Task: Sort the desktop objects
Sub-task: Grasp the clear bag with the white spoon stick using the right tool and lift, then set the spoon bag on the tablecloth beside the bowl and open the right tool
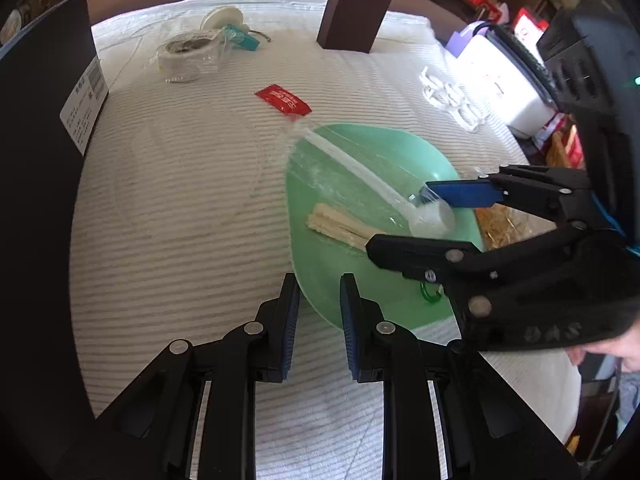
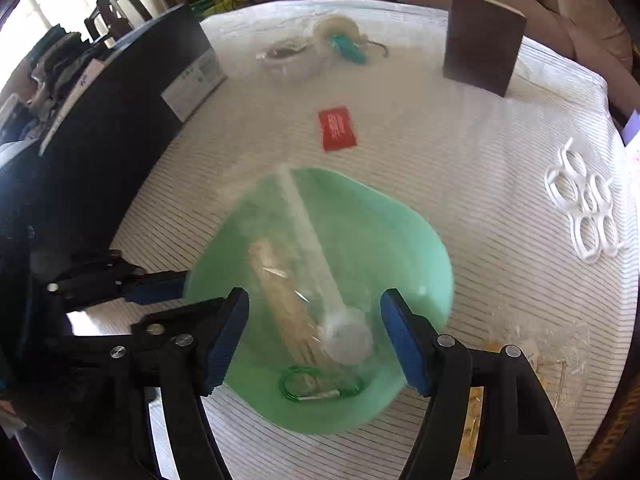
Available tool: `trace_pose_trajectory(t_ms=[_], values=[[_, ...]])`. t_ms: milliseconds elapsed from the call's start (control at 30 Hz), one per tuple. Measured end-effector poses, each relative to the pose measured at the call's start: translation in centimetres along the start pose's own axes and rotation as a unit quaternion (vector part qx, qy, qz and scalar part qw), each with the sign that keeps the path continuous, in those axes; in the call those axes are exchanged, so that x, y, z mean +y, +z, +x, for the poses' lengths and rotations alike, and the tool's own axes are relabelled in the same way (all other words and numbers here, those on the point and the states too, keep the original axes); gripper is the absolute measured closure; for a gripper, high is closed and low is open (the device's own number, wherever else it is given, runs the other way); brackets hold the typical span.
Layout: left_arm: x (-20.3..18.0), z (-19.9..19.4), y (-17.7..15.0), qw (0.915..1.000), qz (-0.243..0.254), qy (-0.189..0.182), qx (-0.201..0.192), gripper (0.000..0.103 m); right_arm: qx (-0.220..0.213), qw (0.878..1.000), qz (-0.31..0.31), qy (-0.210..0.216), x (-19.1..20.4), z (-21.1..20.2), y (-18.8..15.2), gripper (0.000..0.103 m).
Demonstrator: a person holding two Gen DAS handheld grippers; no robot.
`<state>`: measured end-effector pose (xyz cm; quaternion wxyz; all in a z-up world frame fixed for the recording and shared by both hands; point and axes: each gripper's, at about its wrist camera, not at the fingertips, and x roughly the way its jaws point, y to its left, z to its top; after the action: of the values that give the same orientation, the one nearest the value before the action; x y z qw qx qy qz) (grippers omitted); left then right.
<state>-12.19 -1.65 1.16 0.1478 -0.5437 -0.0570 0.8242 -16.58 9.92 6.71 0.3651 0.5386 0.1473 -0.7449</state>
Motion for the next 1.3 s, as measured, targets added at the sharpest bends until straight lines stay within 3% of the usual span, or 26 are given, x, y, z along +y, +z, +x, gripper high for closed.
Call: trace_pose_trajectory(t_ms=[133,267,300,333,367,400,567,733,833,967,1067,1133,1300], values=[[0.9,-1.2,-1.2,0.9986,-0.013,-0.049,-0.017,0.082,0.010,0.999,-0.044,-0.012,0.9,0.2,-0.7,0.031],[2.2,-2.1,-1.9,0.9963,-0.047,-0.068,-0.024,0.083,0.022,0.991,-0.119,-0.055,3.1,0.8,-1.3,0.027],[2.4,-2.2,-2.0,0.9959,-0.052,-0.071,-0.023,0.083,0.019,0.991,-0.125,-0.054,3.3,0.7,-1.5,0.030],[2.6,-2.3,-2.1,0.9955,-0.056,-0.073,-0.023,0.083,0.014,0.991,-0.124,-0.052,3.4,0.7,-1.7,0.034],[2.6,-2.5,-2.2,0.9954,-0.058,-0.073,-0.023,0.083,0.008,0.992,-0.119,-0.050,3.5,0.5,-1.8,0.059],[2.7,-2.6,-2.2,0.9954,-0.058,-0.073,-0.023,0.083,0.002,0.992,-0.114,-0.054,3.5,0.2,-1.8,0.077],[2.4,-3.0,-2.1,0.9960,-0.056,-0.066,-0.020,0.083,-0.005,0.995,-0.087,-0.049,3.3,-0.6,-2.0,0.077],[1.2,-3.2,-1.6,0.9977,-0.038,-0.052,-0.021,0.083,-0.054,0.997,-0.020,-0.046,1.0,-5.1,-2.3,0.077],[0.4,-2.7,-1.1,0.9988,-0.033,-0.032,-0.016,0.079,-0.065,0.995,0.007,-0.080,-0.8,-6.8,-2.2,0.077],[0.0,-2.1,-0.4,0.9992,-0.034,-0.015,-0.016,0.077,-0.028,0.992,0.024,-0.121,-3.2,-6.5,-3.6,0.076],[0.0,-1.5,0.0,0.9992,-0.039,-0.004,-0.004,0.078,-0.005,0.991,0.026,-0.129,-3.8,-5.8,-4.8,0.071],[0.2,-1.4,0.0,0.9989,-0.045,0.006,-0.004,0.077,-0.008,0.990,0.033,-0.136,-3.6,-6.5,-5.3,0.061],[0.2,-0.7,-0.2,0.9990,-0.040,0.020,0.002,0.068,-0.070,0.990,0.044,-0.114,-2.0,-9.0,-4.6,0.049]])
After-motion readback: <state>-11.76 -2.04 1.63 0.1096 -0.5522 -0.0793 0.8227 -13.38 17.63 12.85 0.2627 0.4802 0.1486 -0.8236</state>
